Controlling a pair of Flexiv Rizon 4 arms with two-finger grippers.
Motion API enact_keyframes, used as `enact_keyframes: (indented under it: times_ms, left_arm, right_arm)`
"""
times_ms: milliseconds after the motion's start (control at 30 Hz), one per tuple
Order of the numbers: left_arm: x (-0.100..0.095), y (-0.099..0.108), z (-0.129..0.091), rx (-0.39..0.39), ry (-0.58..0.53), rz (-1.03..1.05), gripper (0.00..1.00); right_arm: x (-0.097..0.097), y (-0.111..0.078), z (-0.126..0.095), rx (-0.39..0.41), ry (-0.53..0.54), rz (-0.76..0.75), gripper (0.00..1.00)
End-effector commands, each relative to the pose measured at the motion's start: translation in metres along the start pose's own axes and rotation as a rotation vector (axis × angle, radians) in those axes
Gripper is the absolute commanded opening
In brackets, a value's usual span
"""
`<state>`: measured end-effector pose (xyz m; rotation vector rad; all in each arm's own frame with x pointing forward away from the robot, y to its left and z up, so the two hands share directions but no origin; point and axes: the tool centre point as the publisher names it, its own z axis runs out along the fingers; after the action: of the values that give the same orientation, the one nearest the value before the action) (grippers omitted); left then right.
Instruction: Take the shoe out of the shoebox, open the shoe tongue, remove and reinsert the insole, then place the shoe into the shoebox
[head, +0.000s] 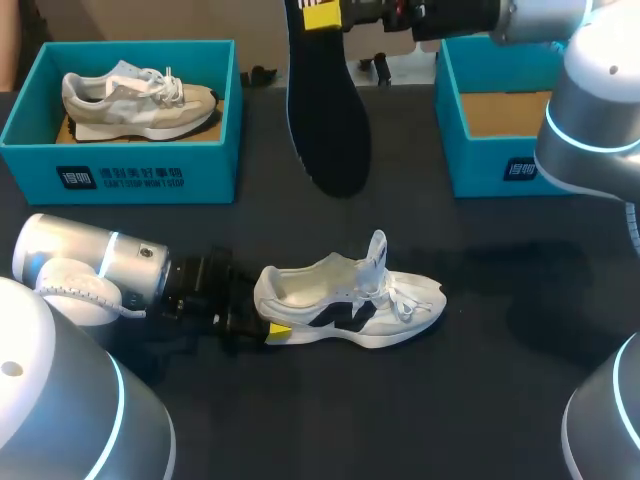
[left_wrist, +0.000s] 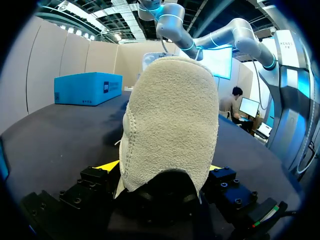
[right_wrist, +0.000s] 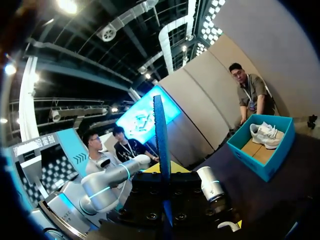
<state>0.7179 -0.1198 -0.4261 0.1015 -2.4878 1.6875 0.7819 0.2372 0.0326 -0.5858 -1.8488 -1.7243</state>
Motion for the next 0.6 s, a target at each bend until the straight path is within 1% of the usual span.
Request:
enact_keyframes:
  times_ms: [33, 100, 200, 300, 500, 600]
  left_arm:
    - [-0.001, 0.002, 0.002, -0.002, 0.0, 0.0, 0.0]
    - [-0.001, 0.002, 0.002, -0.002, 0.0, 0.0, 0.0]
    - [-0.001, 0.002, 0.002, -0.002, 0.0, 0.0, 0.0]
    - [-0.001, 0.002, 0.002, -0.002, 0.0, 0.0, 0.0]
    - [-0.001, 0.002, 0.002, -0.002, 0.0, 0.0, 0.0]
    - [-0.001, 0.002, 0.002, -0.002, 0.0, 0.0, 0.0]
  right_arm:
    - [0.0, 0.0, 0.001, 0.002, -0.003, 0.002, 0.0]
    - [-0.002, 0.0, -0.002, 0.005, 0.016, 0.029, 0.0]
    - [0.001, -0.001, -0.008, 0.023, 0.005, 0.051, 0.0]
    - [0.003, -0.004, -0.019, 0.013, -0.004, 0.084, 0.0]
    - [0.006, -0.014, -0.038, -0.003, -0.067, 0.178, 0.0]
    - [0.014, -0.017, -0.045, -0.029, -0.095, 0.185, 0.0]
